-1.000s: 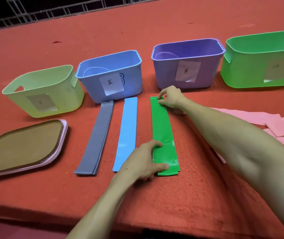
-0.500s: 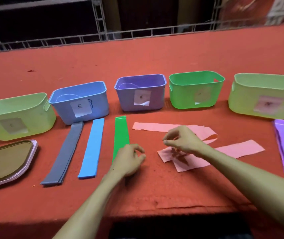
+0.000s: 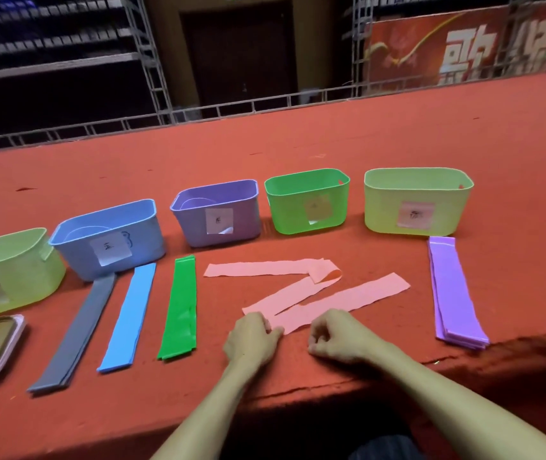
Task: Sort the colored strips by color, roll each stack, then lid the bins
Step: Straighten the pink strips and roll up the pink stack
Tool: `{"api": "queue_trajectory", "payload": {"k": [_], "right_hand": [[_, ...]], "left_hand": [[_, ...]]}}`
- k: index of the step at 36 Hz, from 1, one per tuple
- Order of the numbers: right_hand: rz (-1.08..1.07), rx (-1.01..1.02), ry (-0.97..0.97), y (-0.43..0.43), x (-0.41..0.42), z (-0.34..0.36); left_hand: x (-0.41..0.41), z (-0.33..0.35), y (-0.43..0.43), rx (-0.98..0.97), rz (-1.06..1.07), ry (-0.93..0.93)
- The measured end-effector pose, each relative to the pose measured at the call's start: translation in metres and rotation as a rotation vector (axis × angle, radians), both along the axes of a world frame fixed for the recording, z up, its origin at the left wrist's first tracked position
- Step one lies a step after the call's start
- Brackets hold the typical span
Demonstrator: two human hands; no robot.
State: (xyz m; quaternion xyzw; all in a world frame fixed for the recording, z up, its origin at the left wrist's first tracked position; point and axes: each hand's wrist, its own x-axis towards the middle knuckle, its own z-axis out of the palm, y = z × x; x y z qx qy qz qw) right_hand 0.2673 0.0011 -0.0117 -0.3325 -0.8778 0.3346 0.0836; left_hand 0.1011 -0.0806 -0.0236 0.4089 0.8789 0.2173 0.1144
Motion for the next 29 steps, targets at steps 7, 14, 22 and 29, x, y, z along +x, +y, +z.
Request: {"api": "queue_trajectory", "payload": {"k": [7,14,22,29], "right_hand": [[-0.043,0.164,0.092,0.003,-0.004,0.005],[0.102,0.323,0.238,0.022,-0.023,0.036],[0.146,0.3,0.376,0.029,-0.036,0.093],[0.033,0.29,0.563,0.042,-0.042,0.128]], "left_hand": [[0.004,0.005,0.002,0.268,0.028,-0.18],[-0.001,0.023,0.009,0.57,-0.275,-0.038],[-0.003,0.071,0.018,0.778,-0.279,-0.201],[0.013,0.079,0.02,0.857,-0.362,-0.54]]}}
